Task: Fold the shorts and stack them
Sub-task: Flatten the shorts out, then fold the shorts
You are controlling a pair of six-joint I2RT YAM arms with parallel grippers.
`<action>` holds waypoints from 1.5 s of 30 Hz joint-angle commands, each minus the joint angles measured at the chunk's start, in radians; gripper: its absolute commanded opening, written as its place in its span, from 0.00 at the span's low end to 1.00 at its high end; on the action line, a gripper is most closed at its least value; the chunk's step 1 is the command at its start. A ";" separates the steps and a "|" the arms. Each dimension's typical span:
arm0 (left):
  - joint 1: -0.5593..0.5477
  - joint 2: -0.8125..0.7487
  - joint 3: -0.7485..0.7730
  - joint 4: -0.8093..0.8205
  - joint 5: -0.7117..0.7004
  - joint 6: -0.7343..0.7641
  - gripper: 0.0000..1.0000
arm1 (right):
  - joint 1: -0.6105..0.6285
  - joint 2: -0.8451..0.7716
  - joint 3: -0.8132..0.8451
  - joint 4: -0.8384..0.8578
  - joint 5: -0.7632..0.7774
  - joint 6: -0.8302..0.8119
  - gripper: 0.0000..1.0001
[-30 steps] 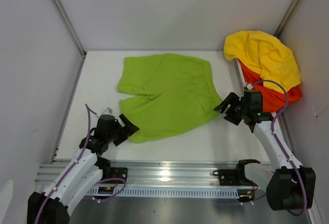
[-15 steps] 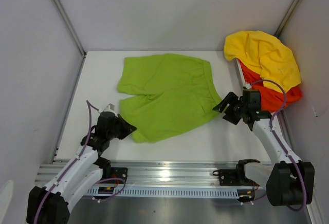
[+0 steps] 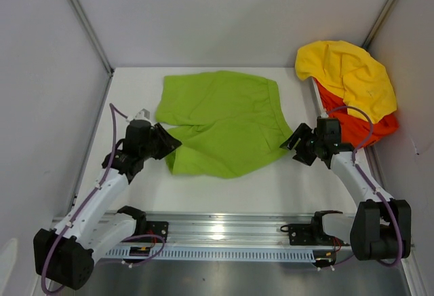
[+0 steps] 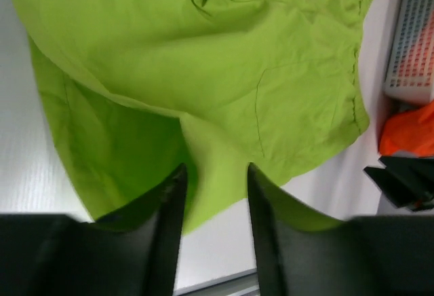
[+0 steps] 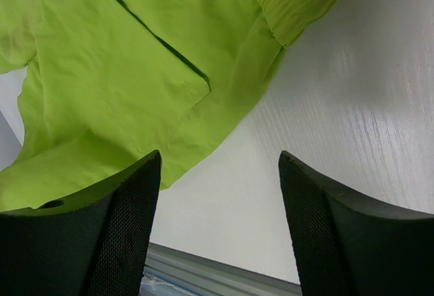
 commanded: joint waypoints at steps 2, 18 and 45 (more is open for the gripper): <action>-0.005 0.069 0.034 -0.072 -0.020 0.055 0.55 | 0.005 0.002 -0.012 0.035 0.021 -0.004 0.72; -0.016 -0.160 -0.058 -0.158 -0.026 0.135 0.84 | -0.034 -0.036 0.022 -0.069 0.127 -0.018 0.71; -0.487 -0.077 0.019 -0.162 -0.457 0.291 0.99 | -0.020 0.189 -0.055 0.308 0.288 0.301 0.57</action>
